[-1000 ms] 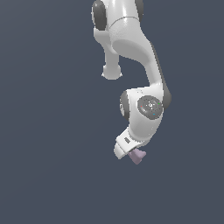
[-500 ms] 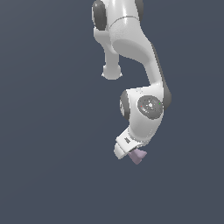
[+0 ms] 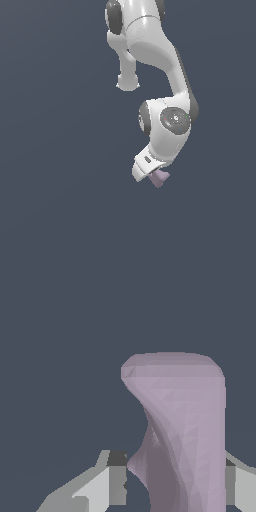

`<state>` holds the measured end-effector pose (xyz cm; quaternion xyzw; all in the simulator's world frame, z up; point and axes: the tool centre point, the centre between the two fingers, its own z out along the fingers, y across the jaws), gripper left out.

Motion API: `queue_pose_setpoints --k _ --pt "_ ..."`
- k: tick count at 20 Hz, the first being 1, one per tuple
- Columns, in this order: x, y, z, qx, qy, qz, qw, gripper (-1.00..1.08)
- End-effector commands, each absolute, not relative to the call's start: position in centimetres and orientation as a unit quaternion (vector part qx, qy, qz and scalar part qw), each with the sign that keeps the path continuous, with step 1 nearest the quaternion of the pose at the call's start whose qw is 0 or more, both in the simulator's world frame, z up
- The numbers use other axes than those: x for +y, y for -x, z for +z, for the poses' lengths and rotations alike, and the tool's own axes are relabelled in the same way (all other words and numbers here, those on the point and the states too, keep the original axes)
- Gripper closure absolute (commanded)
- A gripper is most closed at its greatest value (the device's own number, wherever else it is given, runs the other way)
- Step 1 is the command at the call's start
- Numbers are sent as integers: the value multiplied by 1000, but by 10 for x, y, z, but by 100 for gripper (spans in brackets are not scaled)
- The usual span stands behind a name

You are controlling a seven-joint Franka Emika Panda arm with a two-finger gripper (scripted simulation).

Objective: Pick up the object and move it to a goal position.

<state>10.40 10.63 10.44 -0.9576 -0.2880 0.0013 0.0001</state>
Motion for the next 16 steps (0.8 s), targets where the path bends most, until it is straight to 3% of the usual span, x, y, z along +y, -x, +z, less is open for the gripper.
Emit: queue_pose_setpoints --k 1,16 --pt "112 -106 115 -288 958 0 0 108" --pt "166 -128 212 -288 958 0 0 108"
